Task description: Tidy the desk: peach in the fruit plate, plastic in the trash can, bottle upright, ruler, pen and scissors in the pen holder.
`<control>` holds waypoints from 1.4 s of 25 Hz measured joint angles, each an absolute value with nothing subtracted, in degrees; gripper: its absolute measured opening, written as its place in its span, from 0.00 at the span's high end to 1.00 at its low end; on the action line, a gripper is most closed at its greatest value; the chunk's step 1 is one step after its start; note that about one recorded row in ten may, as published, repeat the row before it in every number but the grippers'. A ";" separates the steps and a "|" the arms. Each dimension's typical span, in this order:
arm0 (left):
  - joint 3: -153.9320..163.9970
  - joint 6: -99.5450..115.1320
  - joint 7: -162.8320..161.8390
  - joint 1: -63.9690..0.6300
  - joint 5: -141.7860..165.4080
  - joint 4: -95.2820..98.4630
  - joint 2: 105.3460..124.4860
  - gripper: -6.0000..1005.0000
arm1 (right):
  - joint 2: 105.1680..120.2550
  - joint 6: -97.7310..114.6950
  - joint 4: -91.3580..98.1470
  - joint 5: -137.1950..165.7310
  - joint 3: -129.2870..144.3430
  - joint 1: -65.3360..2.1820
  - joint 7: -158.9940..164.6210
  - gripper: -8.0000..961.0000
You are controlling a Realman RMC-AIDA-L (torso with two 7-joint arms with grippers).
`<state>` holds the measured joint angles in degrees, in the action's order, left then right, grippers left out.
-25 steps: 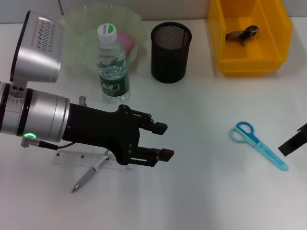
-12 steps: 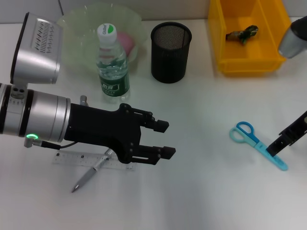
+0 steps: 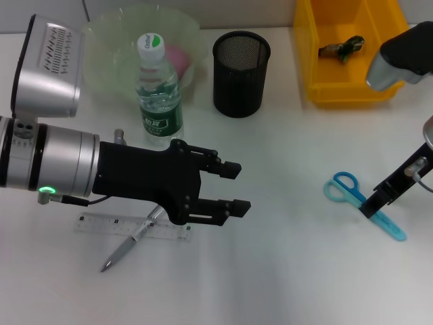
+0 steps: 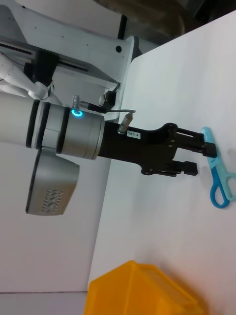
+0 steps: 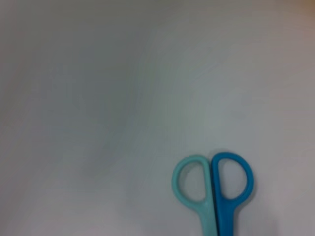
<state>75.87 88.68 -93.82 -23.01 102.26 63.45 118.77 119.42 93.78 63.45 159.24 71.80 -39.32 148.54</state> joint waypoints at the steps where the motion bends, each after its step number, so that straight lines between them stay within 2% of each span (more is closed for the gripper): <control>1: 75.87 88.68 -93.82 -23.01 102.26 63.45 118.77 0.41 | 119.42 93.78 63.45 159.24 71.80 -39.32 148.54 0.39; 35: 76.02 86.50 -92.82 -23.46 102.25 62.66 118.83 0.41 | 119.62 90.70 61.81 158.37 80.40 -40.96 152.32 0.40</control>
